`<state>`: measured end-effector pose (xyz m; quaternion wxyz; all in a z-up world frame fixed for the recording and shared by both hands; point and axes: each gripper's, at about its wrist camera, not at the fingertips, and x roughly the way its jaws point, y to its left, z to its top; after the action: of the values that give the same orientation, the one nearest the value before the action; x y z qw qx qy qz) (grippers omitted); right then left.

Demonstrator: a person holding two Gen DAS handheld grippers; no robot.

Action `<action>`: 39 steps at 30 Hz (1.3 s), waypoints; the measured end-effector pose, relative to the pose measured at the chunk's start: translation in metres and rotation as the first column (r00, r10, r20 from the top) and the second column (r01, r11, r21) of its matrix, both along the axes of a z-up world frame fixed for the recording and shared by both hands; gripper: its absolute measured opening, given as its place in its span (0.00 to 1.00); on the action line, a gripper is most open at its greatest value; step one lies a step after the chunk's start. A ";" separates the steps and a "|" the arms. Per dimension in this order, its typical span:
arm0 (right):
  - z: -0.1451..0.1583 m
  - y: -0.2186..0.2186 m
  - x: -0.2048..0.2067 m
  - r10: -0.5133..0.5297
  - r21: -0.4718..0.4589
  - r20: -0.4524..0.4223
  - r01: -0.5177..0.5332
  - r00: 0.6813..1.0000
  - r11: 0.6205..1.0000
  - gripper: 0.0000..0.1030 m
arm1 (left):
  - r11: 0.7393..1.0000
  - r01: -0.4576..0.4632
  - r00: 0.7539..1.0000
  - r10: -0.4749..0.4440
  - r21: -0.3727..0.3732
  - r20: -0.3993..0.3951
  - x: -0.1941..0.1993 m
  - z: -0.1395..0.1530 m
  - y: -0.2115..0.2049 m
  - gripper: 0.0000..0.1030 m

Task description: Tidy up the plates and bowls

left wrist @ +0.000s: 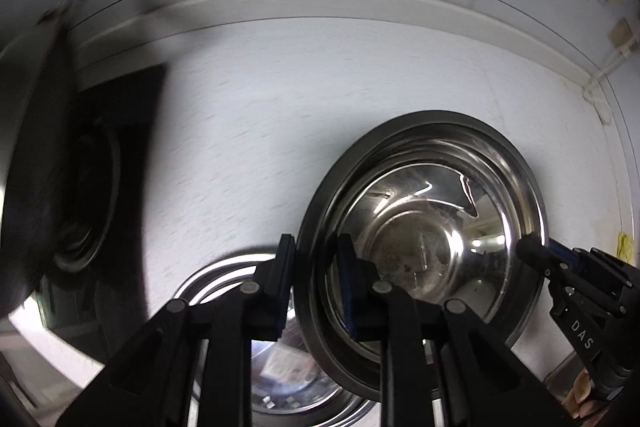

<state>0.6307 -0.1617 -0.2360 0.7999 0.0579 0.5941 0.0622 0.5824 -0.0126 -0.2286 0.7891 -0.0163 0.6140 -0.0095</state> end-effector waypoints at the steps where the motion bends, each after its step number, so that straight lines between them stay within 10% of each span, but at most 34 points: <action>1: 0.002 0.010 0.000 0.026 -0.001 0.005 -0.026 1.000 1.000 0.10 | 1.000 -0.023 1.000 0.023 0.001 0.000 -0.006 0.002 0.010 0.19; 12: -0.004 0.110 -0.019 0.266 0.005 0.006 -0.266 0.964 0.964 0.10 | 0.977 -0.211 0.977 0.211 0.027 -0.018 -0.065 -0.002 0.103 0.20; 27: -0.038 0.142 -0.027 0.336 -0.007 -0.064 -0.337 0.940 0.941 0.10 | 0.966 -0.258 0.961 0.258 0.014 -0.103 -0.099 -0.042 0.117 0.20; 39: -0.059 0.169 -0.038 0.232 -0.082 -0.059 -0.236 0.971 0.968 0.11 | 0.993 -0.100 0.994 0.102 0.064 -0.027 -0.095 -0.051 0.098 0.20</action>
<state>0.5926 0.0073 -0.2948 0.7738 -0.0464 0.6185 0.1285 0.4870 0.0851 -0.2796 0.7792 -0.0228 0.6244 0.0502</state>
